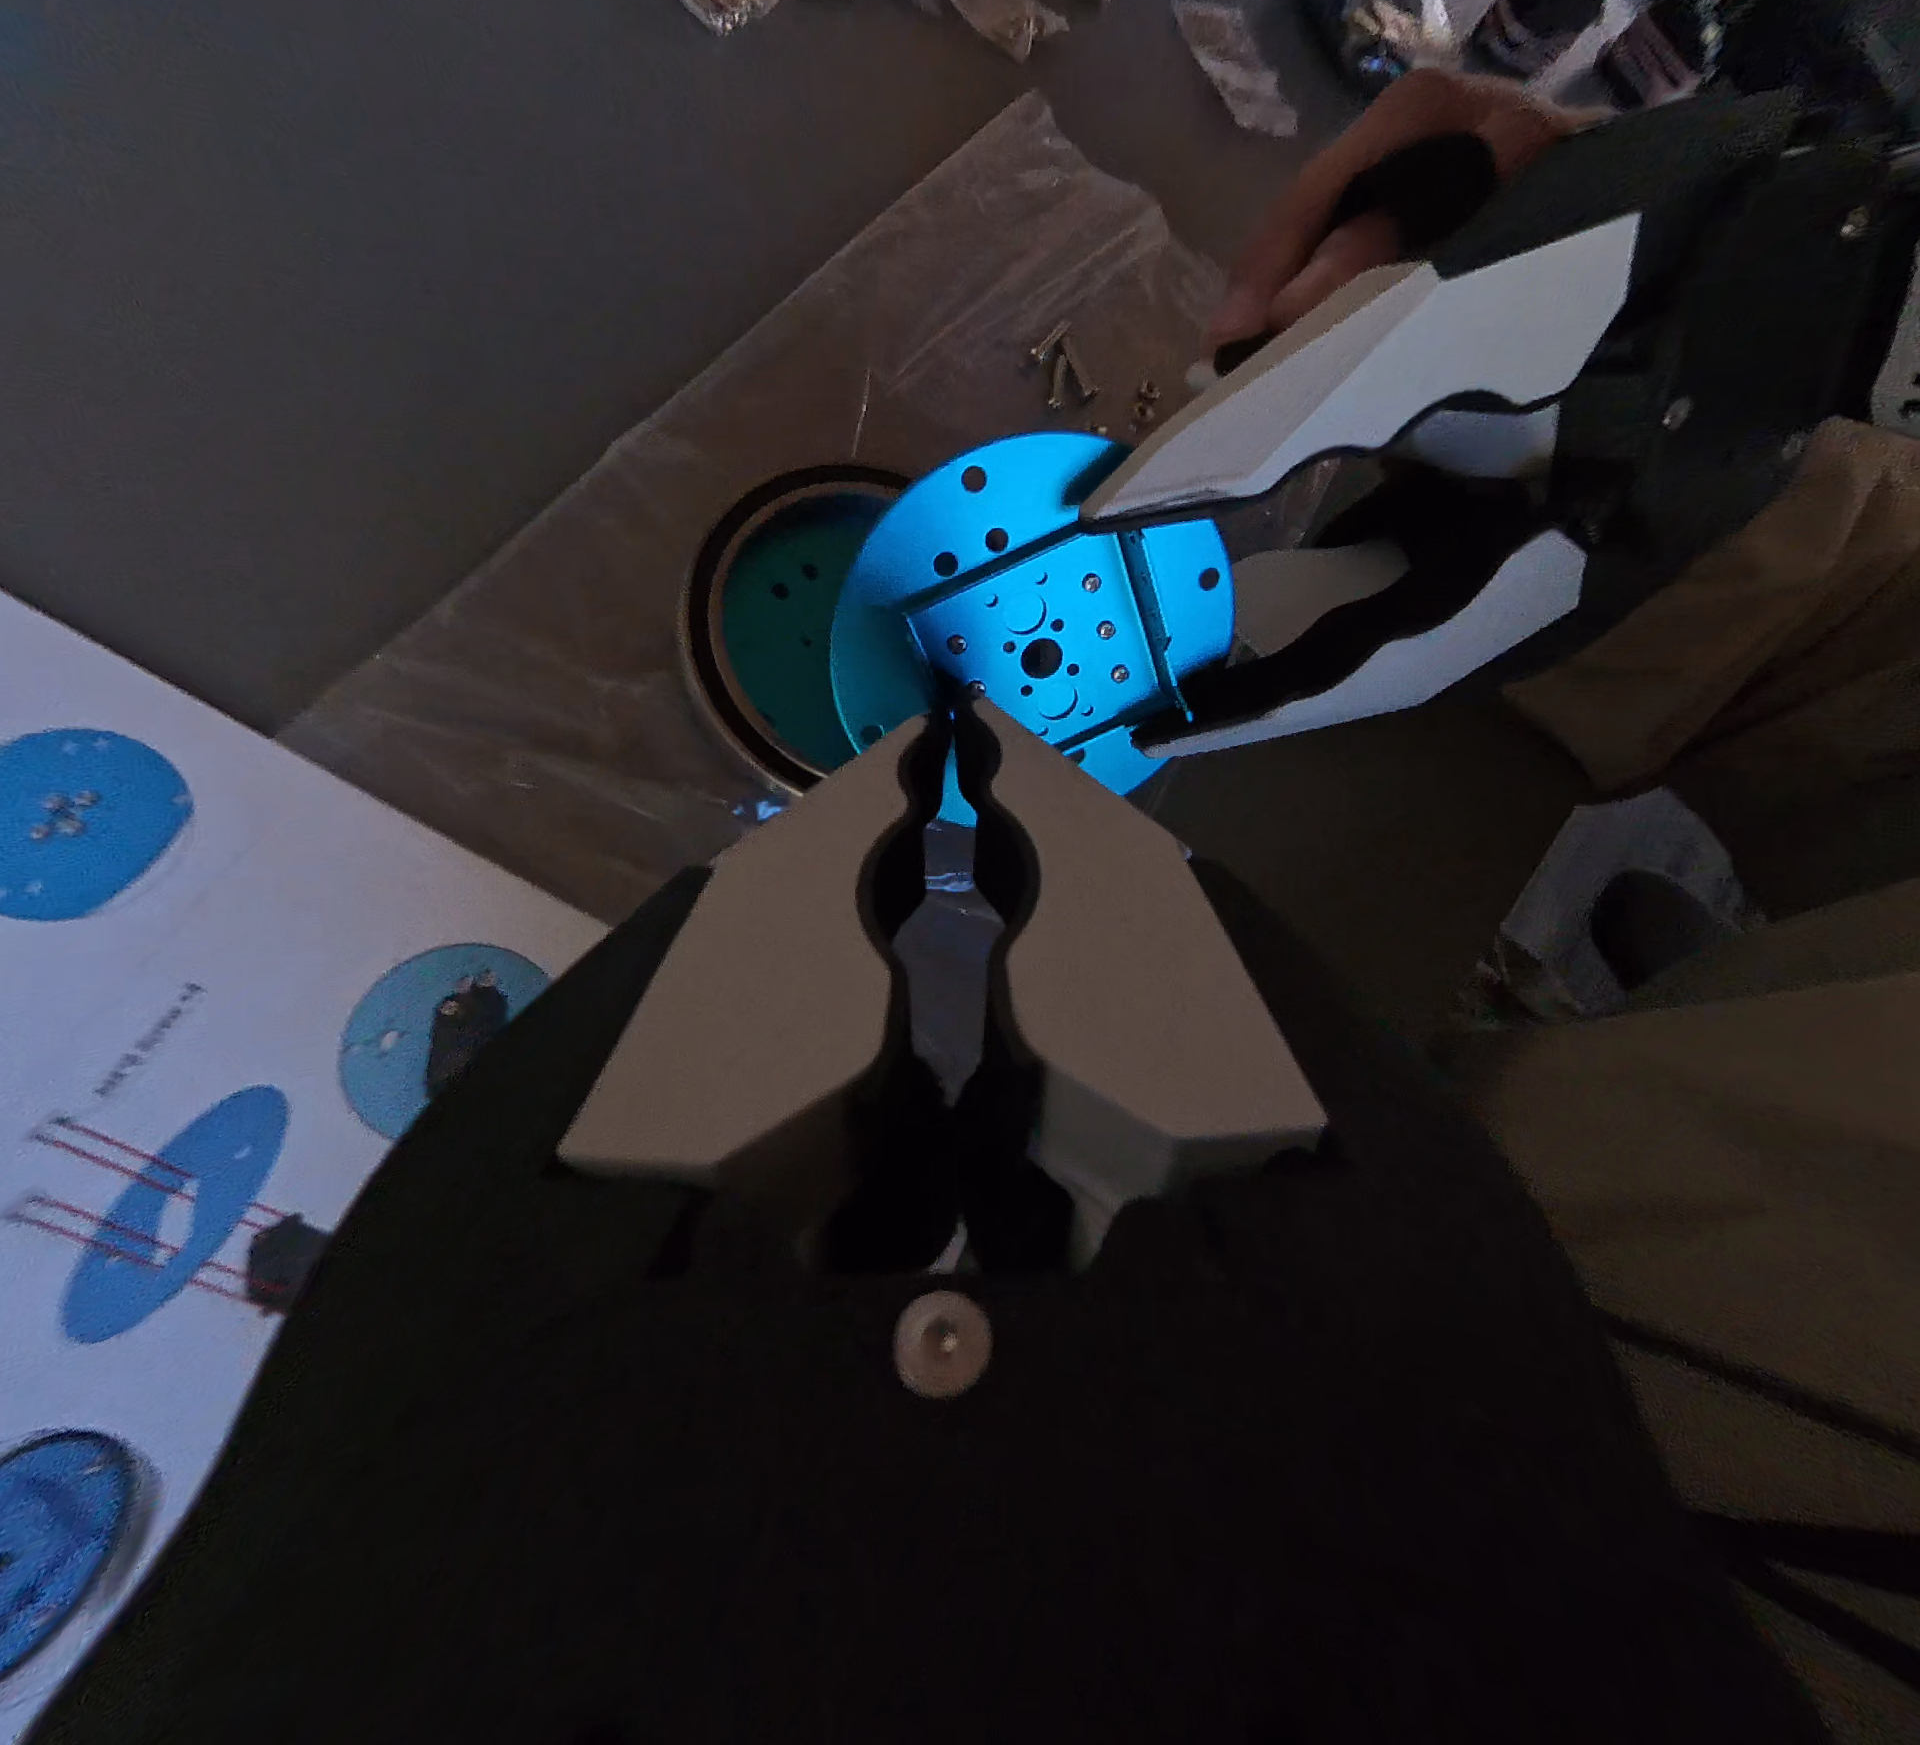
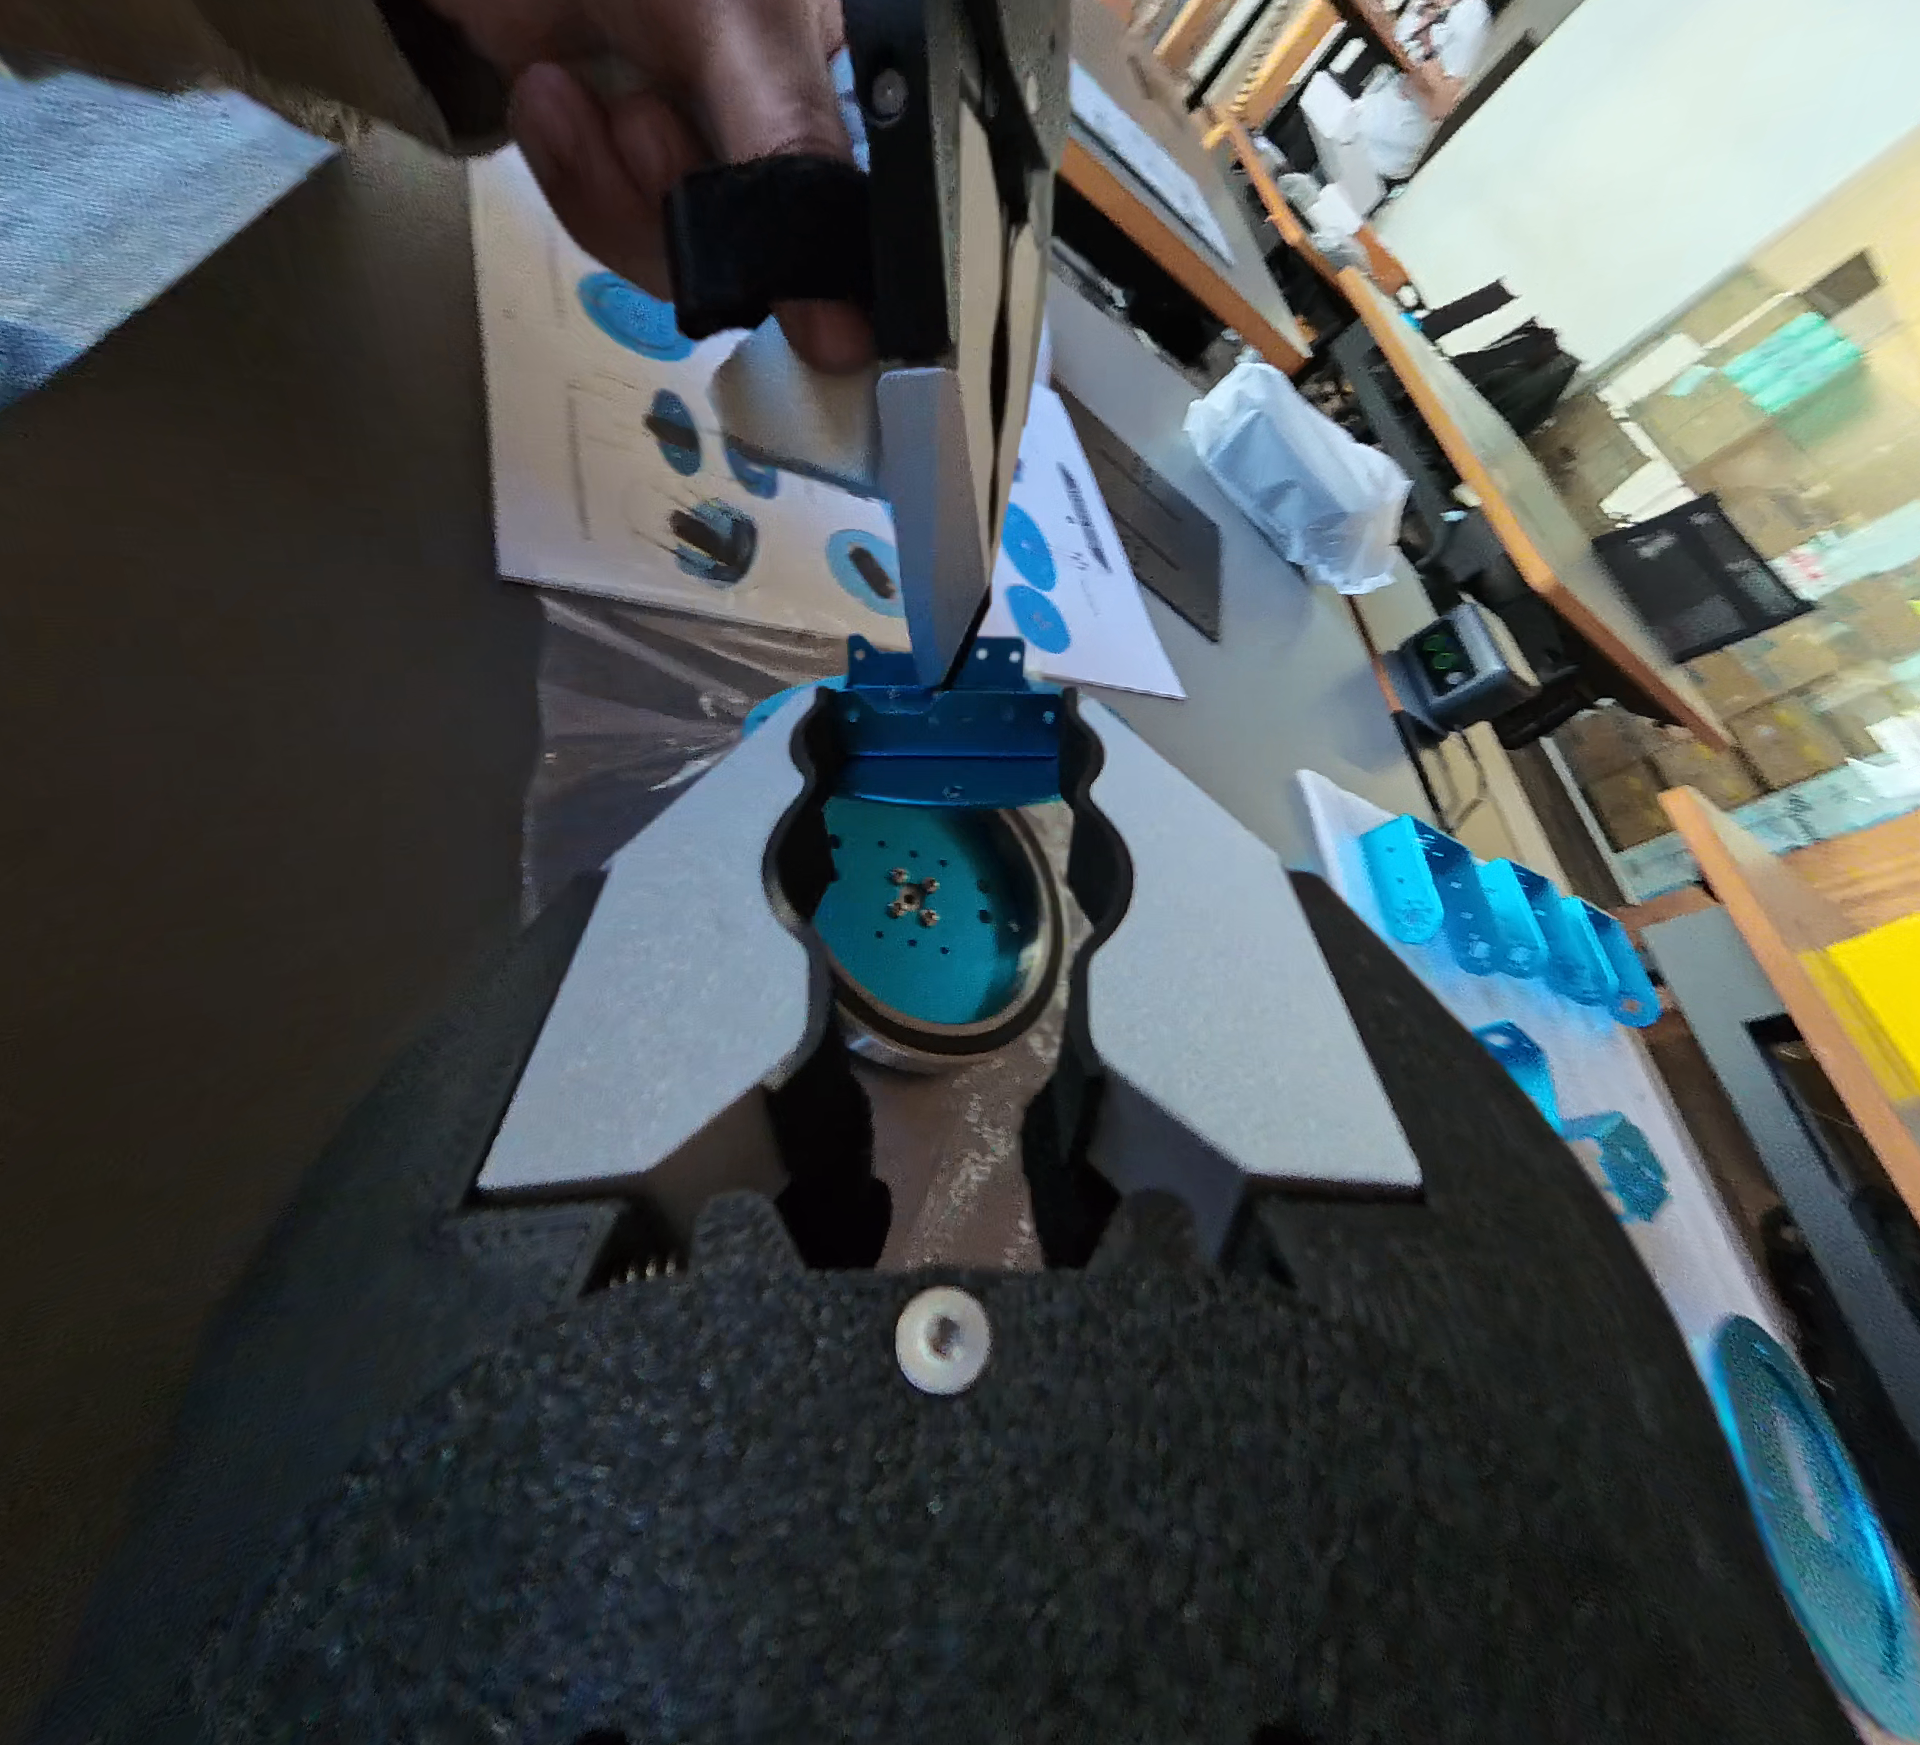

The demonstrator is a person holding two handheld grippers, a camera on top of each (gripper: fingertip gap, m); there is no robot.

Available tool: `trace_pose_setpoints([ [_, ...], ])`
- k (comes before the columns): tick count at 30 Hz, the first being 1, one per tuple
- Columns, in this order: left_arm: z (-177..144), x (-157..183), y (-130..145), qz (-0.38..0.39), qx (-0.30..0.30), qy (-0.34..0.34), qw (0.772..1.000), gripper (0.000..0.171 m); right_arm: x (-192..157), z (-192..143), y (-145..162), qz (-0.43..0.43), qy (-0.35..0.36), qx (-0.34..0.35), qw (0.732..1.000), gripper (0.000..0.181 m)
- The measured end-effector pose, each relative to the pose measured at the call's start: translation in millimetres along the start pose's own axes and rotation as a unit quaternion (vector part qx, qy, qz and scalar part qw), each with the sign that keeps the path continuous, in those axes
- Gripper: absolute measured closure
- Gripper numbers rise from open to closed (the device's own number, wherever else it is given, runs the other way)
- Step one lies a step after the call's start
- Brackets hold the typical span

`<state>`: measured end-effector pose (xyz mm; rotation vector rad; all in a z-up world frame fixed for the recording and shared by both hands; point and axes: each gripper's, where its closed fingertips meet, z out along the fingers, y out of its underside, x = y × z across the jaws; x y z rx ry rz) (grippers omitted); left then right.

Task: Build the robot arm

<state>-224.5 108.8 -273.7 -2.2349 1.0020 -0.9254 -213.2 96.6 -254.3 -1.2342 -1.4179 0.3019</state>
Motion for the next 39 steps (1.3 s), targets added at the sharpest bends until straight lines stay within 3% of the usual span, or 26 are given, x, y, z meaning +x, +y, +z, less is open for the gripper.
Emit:
trace_pose_setpoints([
  [6, 14.0, -17.3, -9.1, 0.031, -0.166, -0.044, 0.985, 0.171, 14.2, 4.9, 25.5, 0.047, 0.033, -0.048, 0.997, 0.14],
  [11, 21.8, -26.7, -4.4, -0.007, -0.259, -0.056, 0.964, 0.171, 9.7, 8.1, 38.3, 0.165, -0.021, -0.059, 0.984, 0.141],
  [14, 24.1, -25.5, 1.3, -0.001, -0.294, -0.073, 0.953, 0.171, 2.3, 8.2, 42.8, 0.179, -0.048, -0.067, 0.98, 0.141],
  [21, 30.7, -23.8, 2.2, 0.02, -0.318, -0.106, 0.942, 0.171, -1.9, 4.7, 50.5, 0.177, -0.069, -0.074, 0.979, 0.142],
  [29, 35.0, -26.8, 10.6, 0.003, -0.323, -0.104, 0.941, 0.17, -8.1, 8.1, 57.5, 0.199, -0.107, -0.079, 0.971, 0.142],
  [39, 38.0, -30.3, 14.2, -0.002, -0.327, -0.098, 0.94, 0.169, -6.2, 9.3, 66.8, 0.196, -0.103, -0.101, 0.97, 0.141],
])
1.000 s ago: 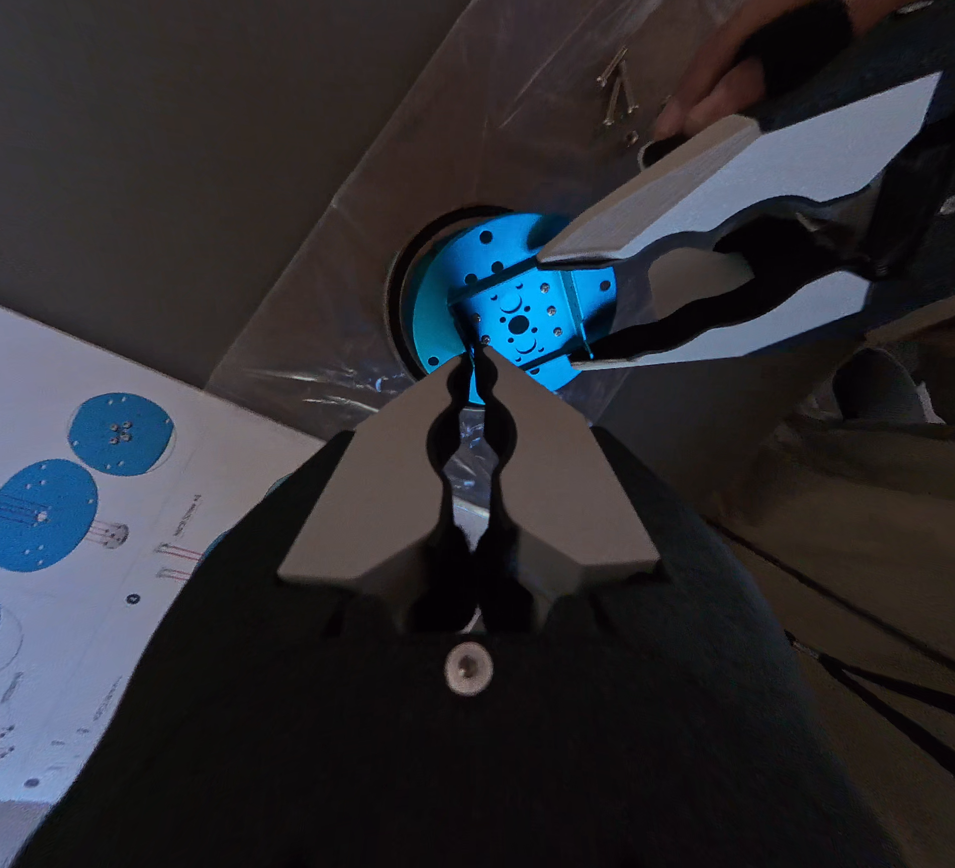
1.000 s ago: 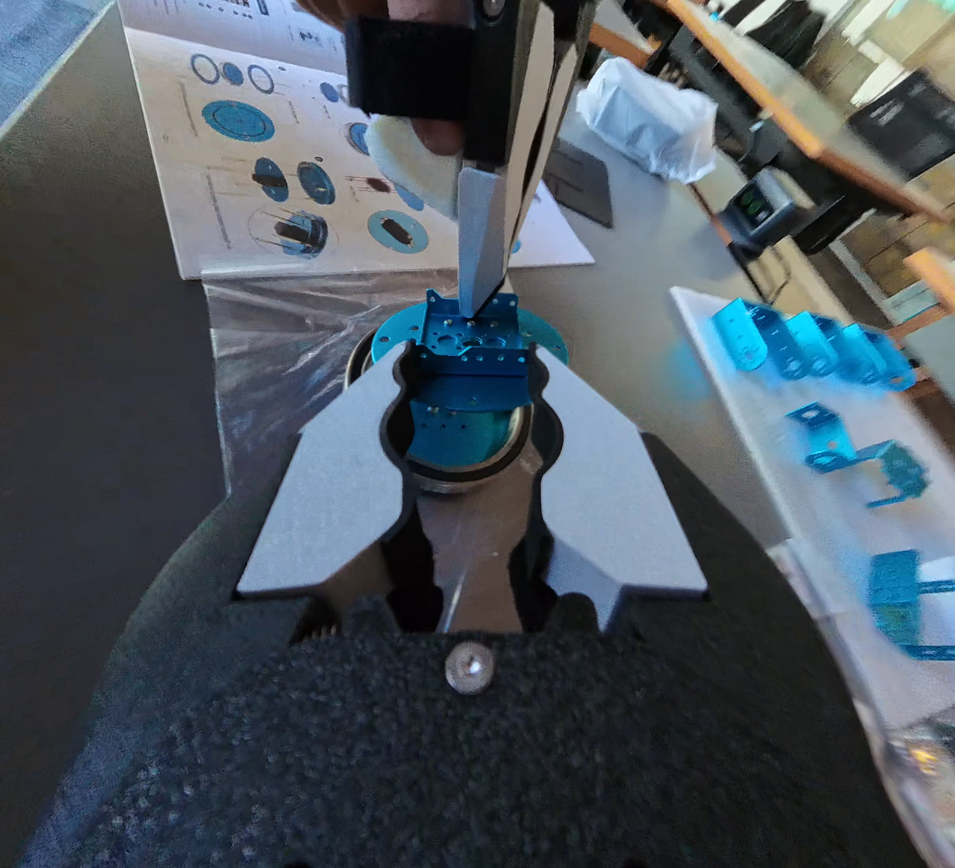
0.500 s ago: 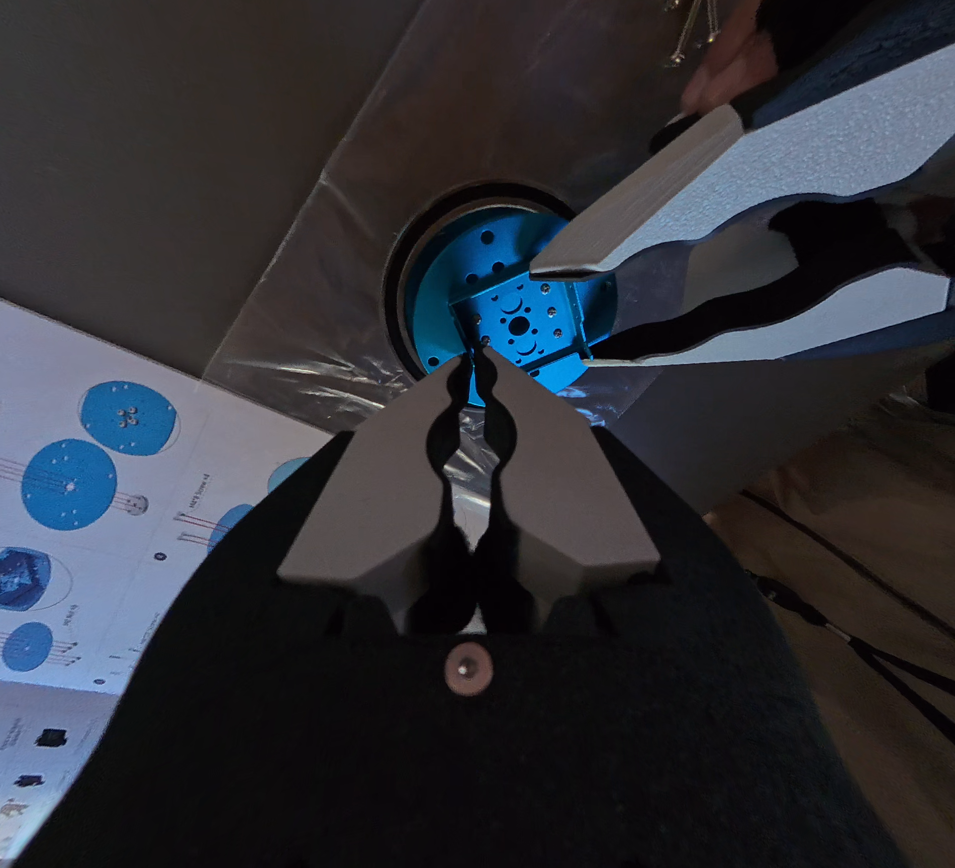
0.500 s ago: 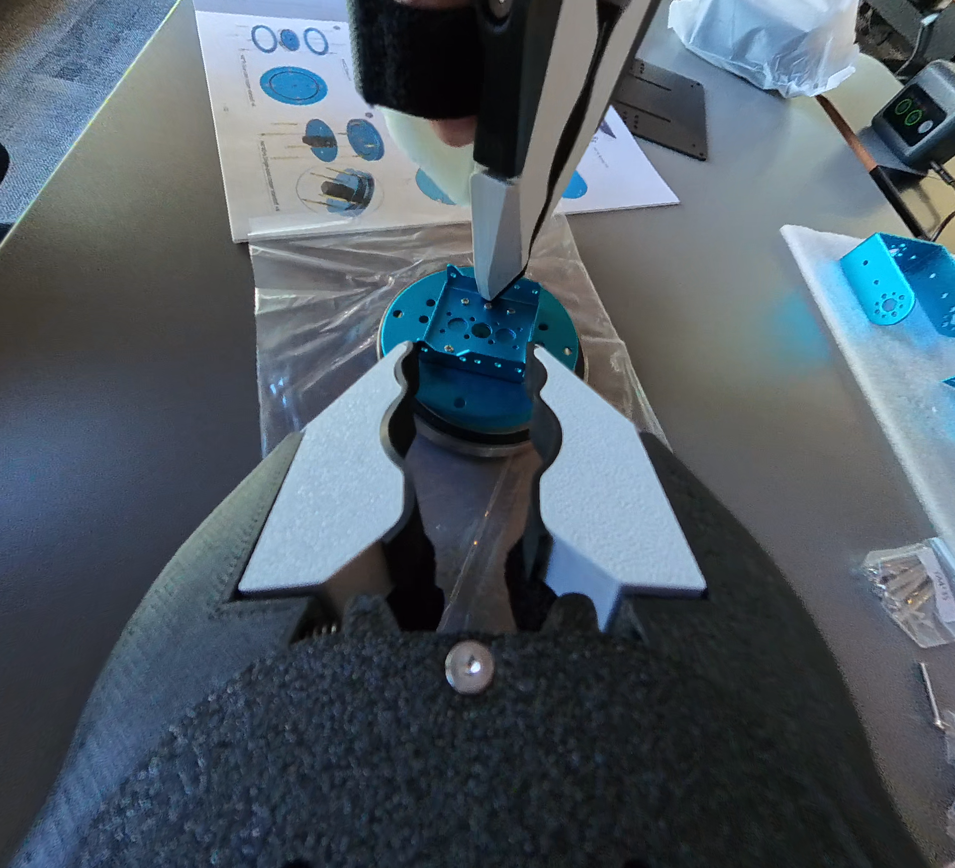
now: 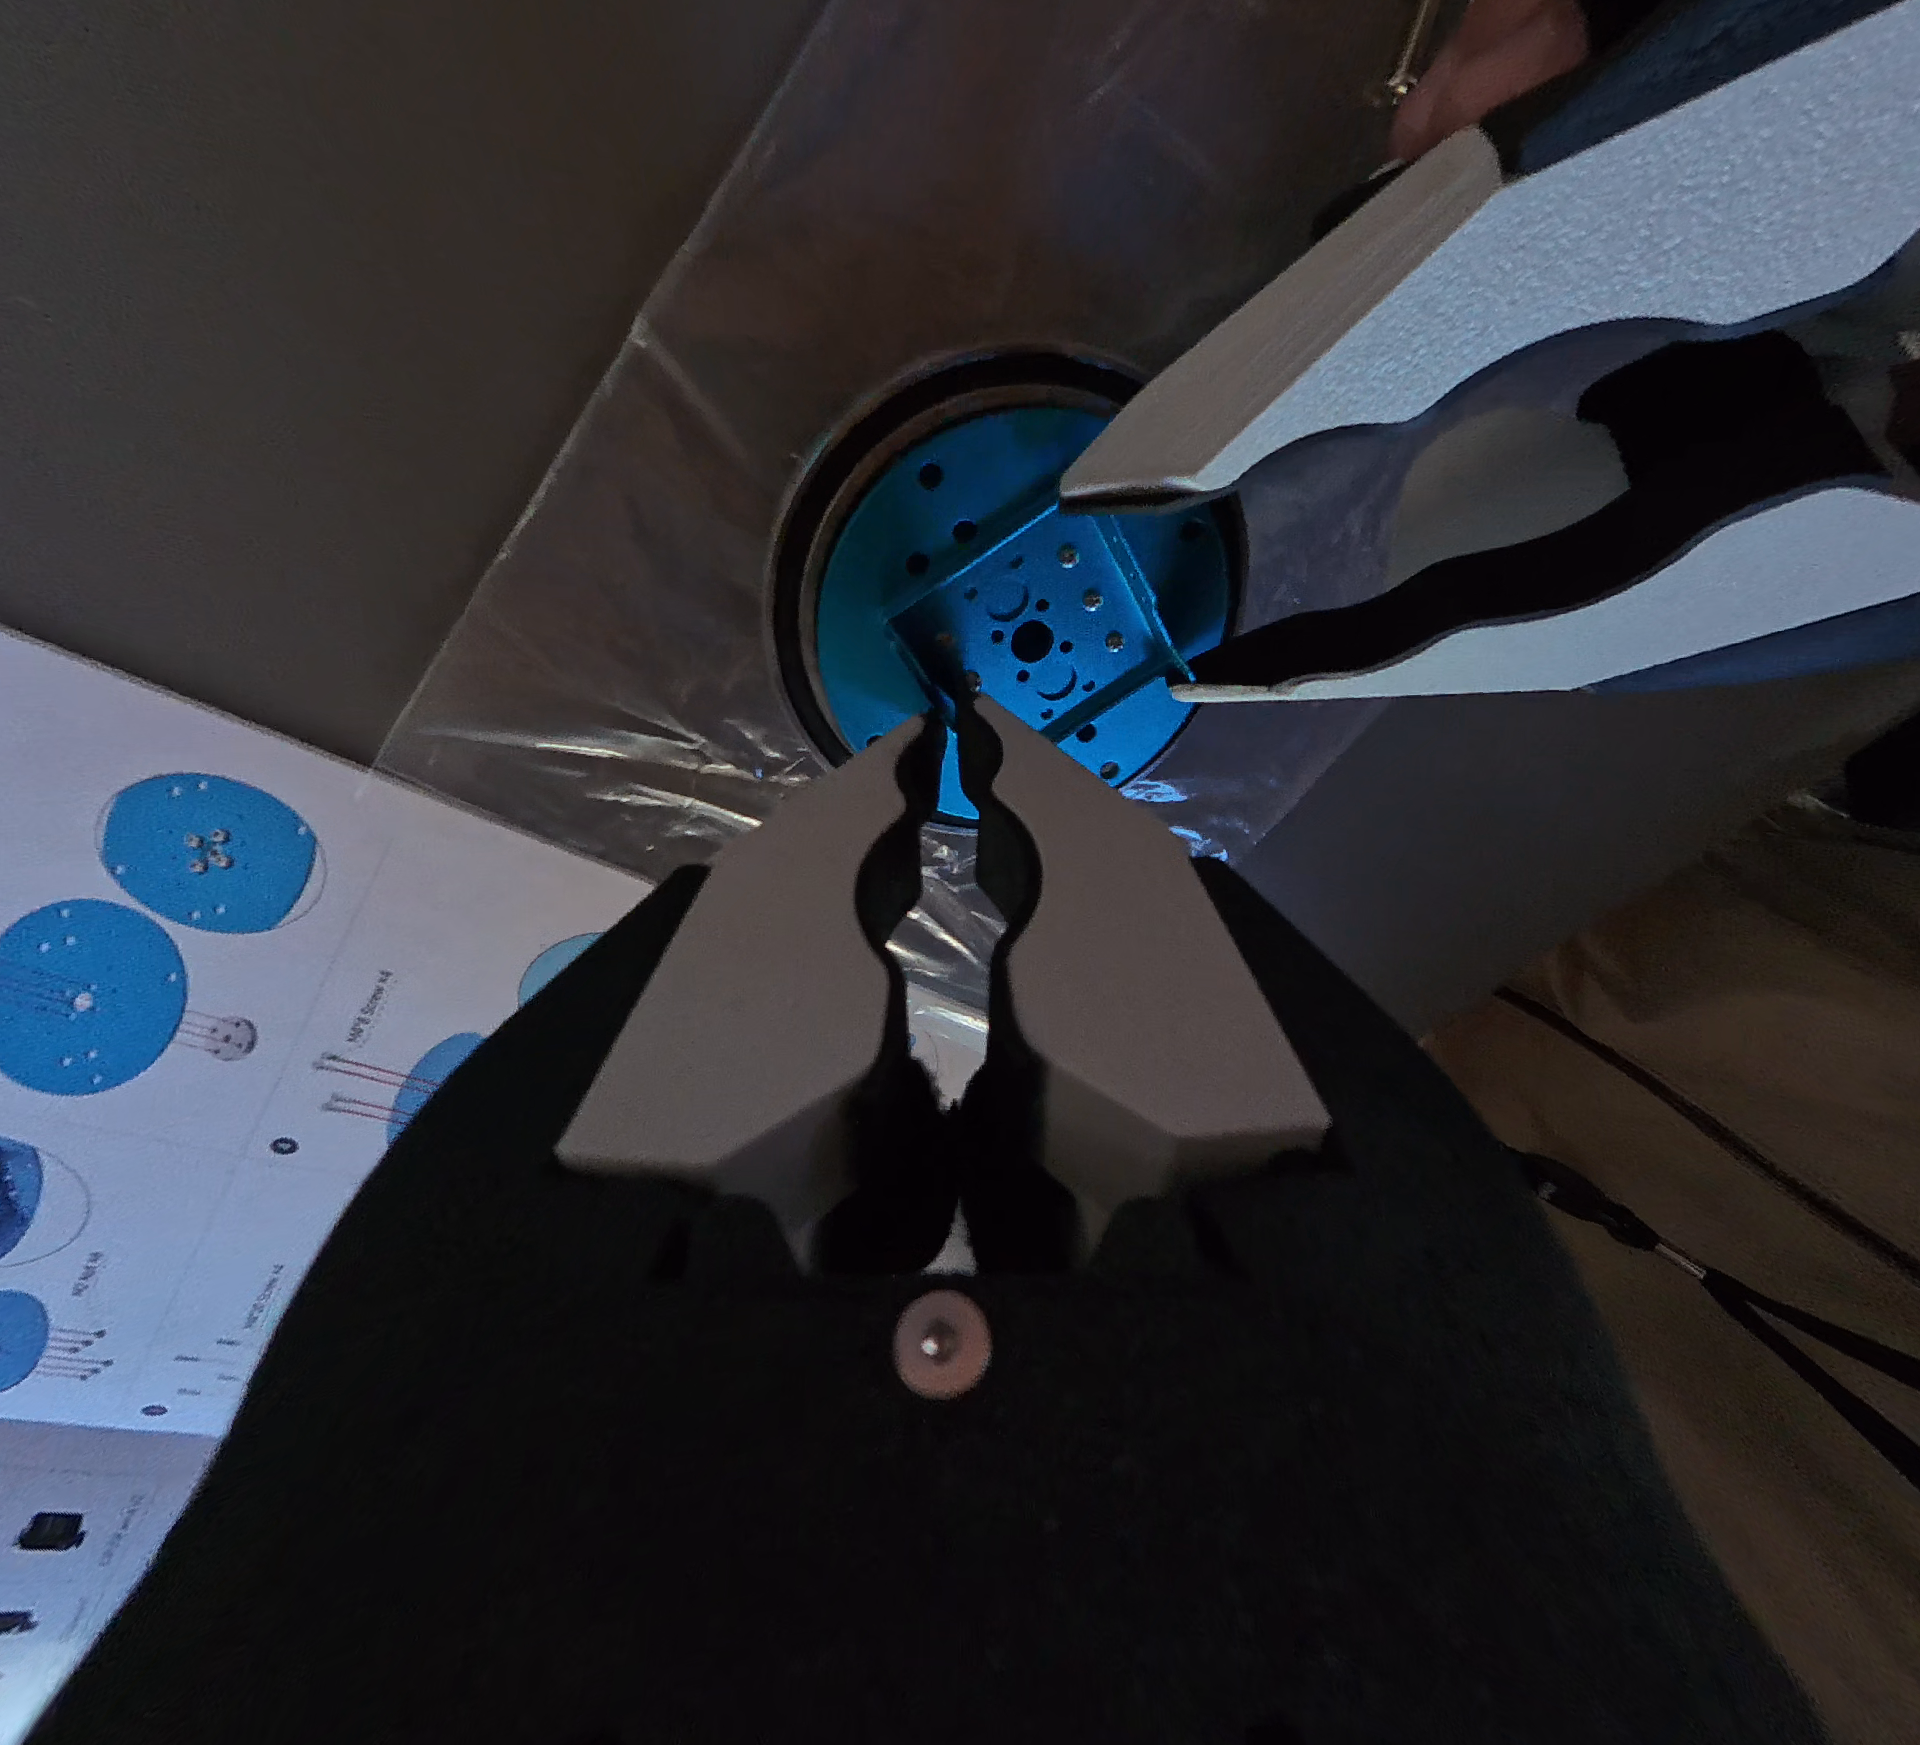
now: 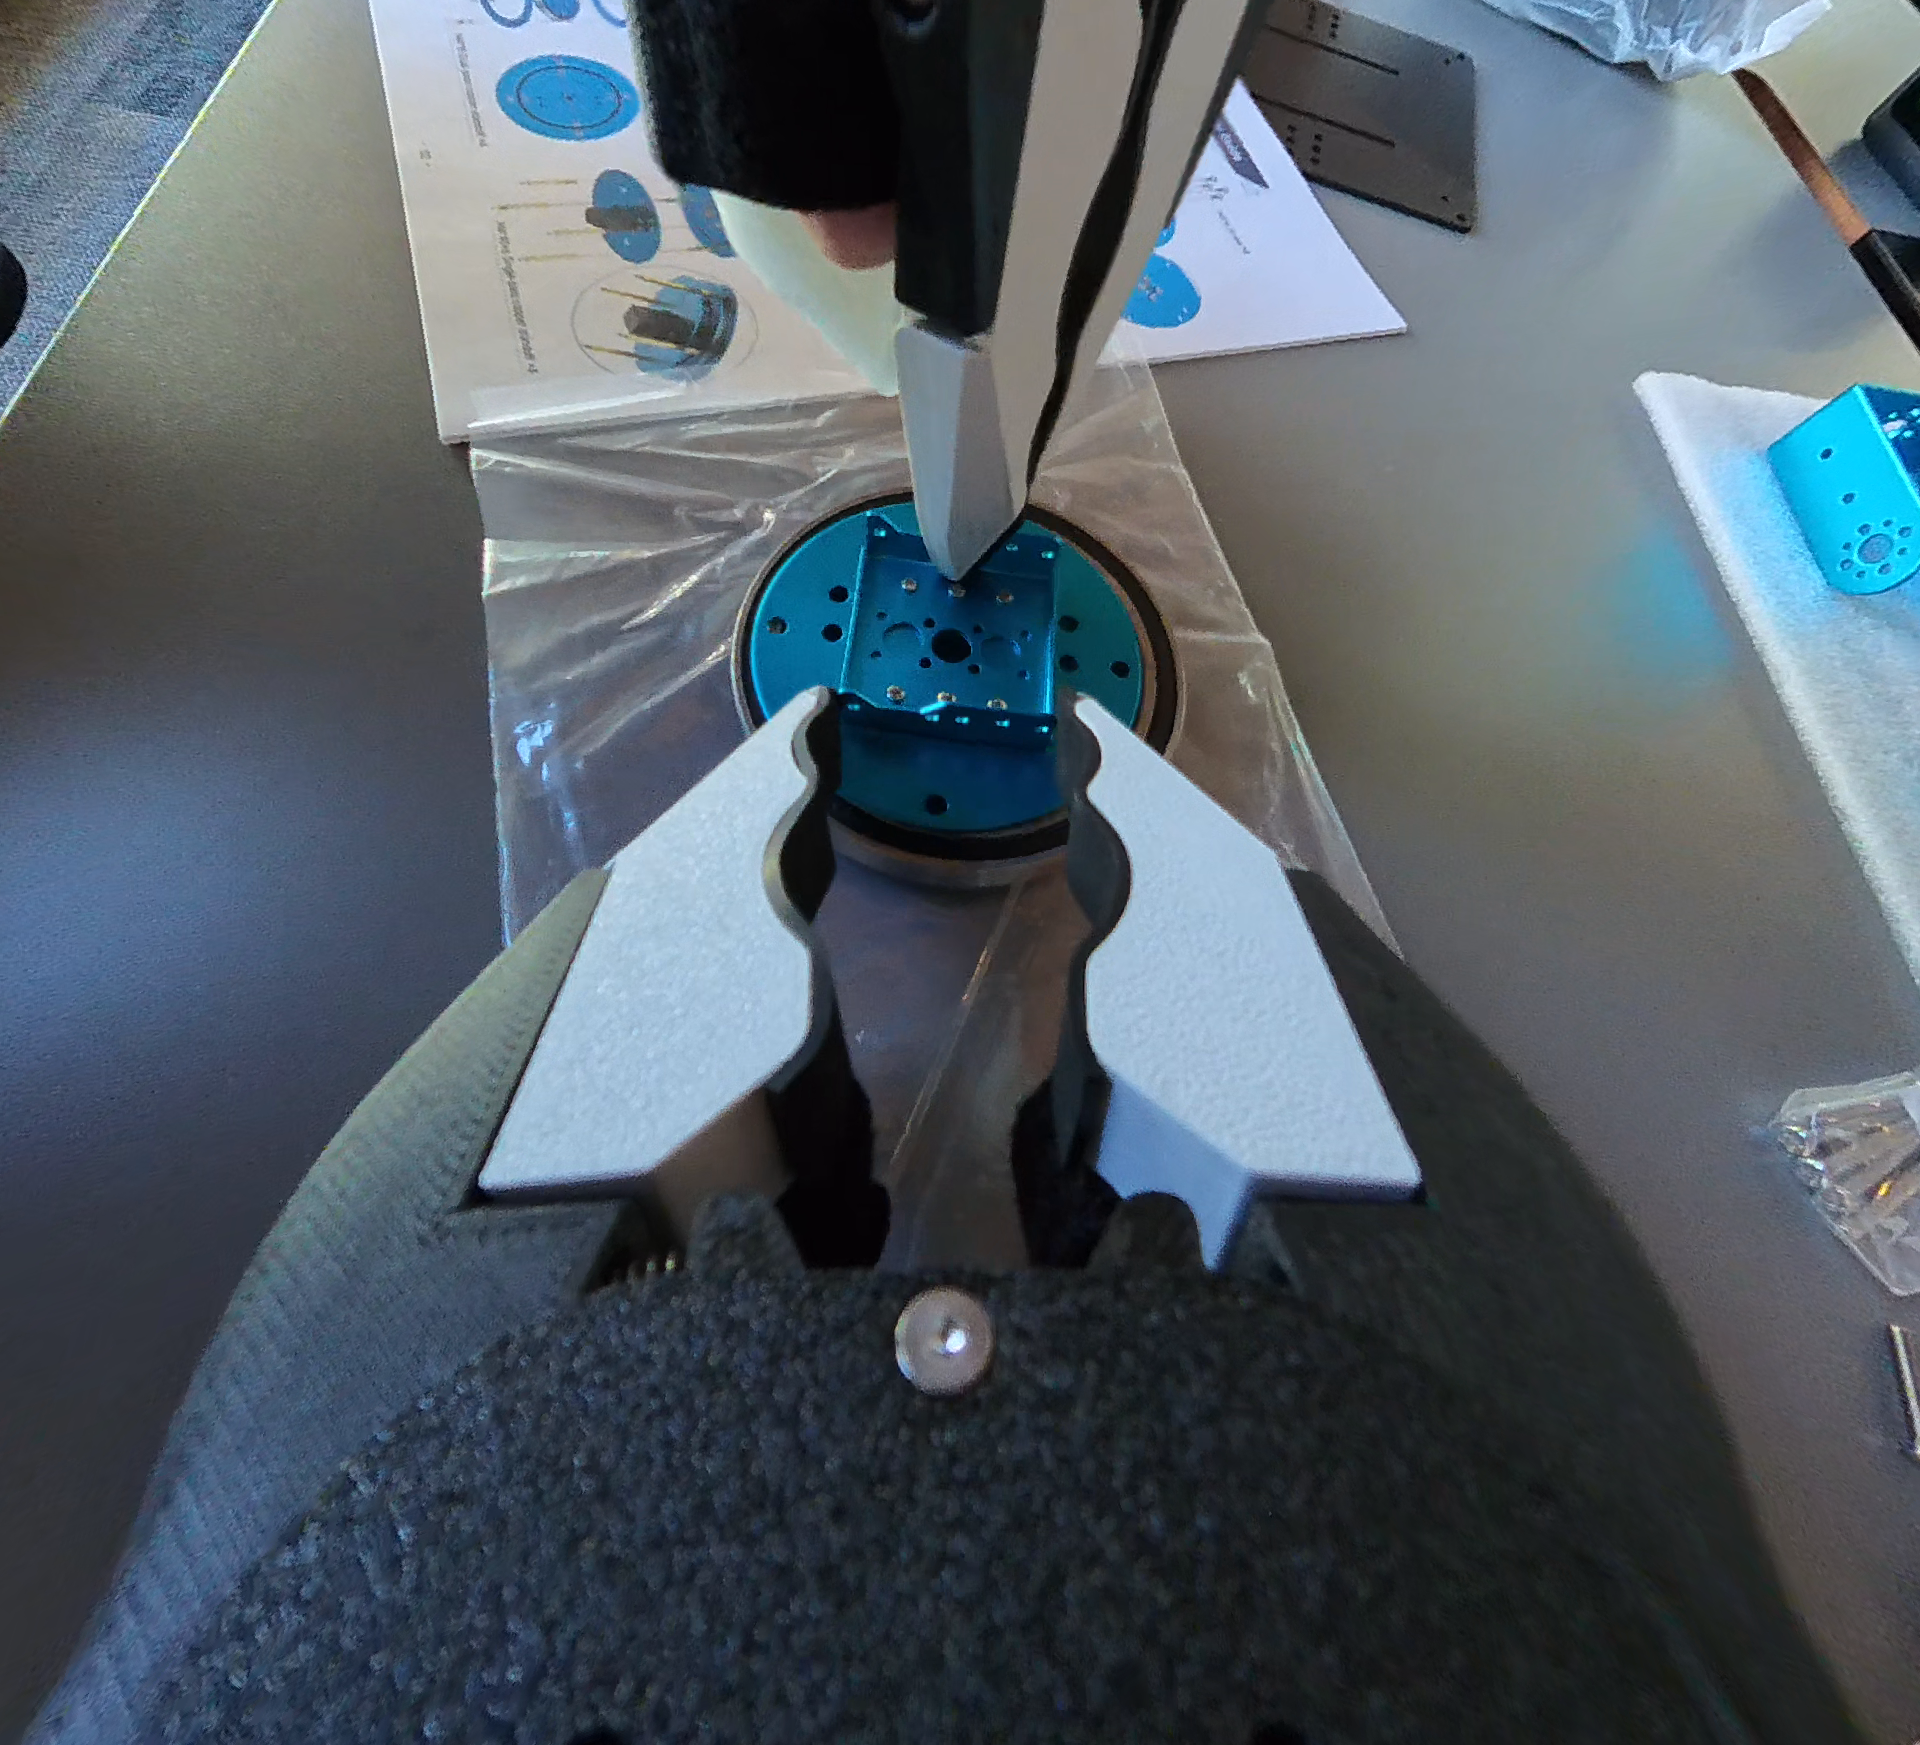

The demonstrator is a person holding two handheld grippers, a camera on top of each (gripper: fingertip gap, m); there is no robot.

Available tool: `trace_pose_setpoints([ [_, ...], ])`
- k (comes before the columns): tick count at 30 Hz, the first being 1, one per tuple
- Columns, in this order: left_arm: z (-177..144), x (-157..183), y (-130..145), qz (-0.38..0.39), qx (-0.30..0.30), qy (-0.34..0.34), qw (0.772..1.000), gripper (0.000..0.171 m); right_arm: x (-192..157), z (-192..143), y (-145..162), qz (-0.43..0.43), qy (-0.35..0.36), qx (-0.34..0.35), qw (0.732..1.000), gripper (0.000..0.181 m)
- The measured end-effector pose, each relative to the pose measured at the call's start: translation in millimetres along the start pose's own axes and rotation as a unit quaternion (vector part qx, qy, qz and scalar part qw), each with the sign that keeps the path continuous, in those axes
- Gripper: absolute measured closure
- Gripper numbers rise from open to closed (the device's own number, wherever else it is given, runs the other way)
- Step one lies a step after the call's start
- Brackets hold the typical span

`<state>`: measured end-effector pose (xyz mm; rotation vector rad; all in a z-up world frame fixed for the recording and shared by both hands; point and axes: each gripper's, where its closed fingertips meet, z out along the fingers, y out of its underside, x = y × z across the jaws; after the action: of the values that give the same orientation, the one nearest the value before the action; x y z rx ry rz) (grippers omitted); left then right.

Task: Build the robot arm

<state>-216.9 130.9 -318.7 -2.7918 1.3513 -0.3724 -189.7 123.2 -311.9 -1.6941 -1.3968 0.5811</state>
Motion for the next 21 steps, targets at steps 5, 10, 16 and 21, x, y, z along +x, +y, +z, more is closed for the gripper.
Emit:
trace_pose_setpoints([
  [5, -0.8, -0.7, -1.6, -0.003, 0.005, 0.008, 1.0, 0.169, 0.6, 0.1, 0.6, 0.003, 0.002, -0.002, 1.0, 0.141],
  [10, -1.1, -3.0, -5.0, 0.008, 0.009, -0.002, 1.0, 0.17, 1.4, 0.2, 3.2, -0.005, 0.01, -0.009, 1.0, 0.148],
  [16, -0.6, -2.8, -5.1, 0.008, 0.009, 0.0, 1.0, 0.17, 4.0, -0.5, 3.9, -0.009, 0.017, -0.009, 1.0, 0.151],
  [21, -0.5, -4.4, -5.2, 0.003, 0.014, 0.004, 1.0, 0.17, 7.5, -1.6, 4.9, -0.005, 0.023, -0.009, 1.0, 0.154],
])
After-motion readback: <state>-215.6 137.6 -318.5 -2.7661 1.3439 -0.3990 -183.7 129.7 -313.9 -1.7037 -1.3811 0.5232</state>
